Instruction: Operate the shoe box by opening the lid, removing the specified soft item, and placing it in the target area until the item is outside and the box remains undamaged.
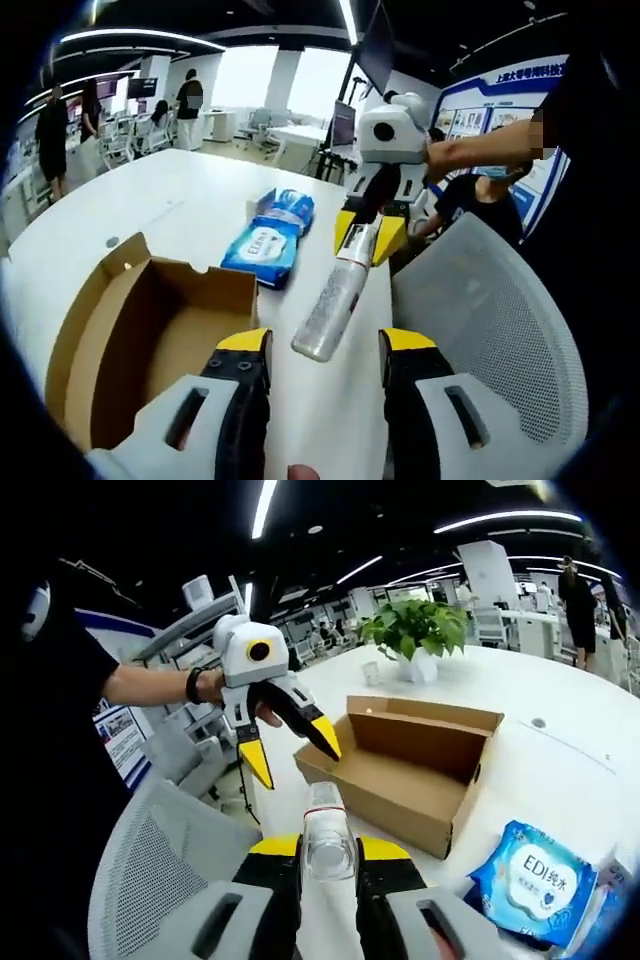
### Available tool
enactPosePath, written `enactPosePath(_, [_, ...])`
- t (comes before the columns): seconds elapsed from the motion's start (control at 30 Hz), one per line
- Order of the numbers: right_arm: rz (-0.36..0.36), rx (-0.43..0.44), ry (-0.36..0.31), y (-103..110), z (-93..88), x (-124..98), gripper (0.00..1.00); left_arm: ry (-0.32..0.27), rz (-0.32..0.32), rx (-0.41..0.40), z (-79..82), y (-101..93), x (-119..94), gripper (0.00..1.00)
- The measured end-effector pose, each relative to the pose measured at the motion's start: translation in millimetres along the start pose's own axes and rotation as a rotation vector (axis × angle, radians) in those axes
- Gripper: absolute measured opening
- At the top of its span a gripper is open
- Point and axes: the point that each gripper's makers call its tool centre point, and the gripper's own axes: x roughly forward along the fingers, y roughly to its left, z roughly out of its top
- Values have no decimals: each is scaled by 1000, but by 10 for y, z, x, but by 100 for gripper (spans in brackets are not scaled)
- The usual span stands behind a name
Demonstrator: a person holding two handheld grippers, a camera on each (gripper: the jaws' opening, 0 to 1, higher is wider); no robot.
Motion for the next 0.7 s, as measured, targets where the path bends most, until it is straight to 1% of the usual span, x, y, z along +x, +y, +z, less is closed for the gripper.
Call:
enactPosePath(0.13, [-24,8,-3,-57,-28,-83,15,-14,15,-11,4,-18,-19,46])
enactPosePath(0.27, [-54,13,10,-139,-83,-170,15,-5,42,-18,-40,-2,-36,49])
enactPosePath(0.37, [-73,26,0,-188,-97,-249,15,-5,58,-18,-66,1,-56,49])
enactPosePath(0.53, [-103,33,16,-275,-157,-342,16,0,84,-36,-142,43,-80,49])
enactPosePath(0.6, [-111,36,17,-309,-164,-383,16,18,111,-26,-200,84,-91,48])
enactPosePath(0.7, [-124,37,20,-358,-167,-443,16,11,120,-45,-237,95,-100,49])
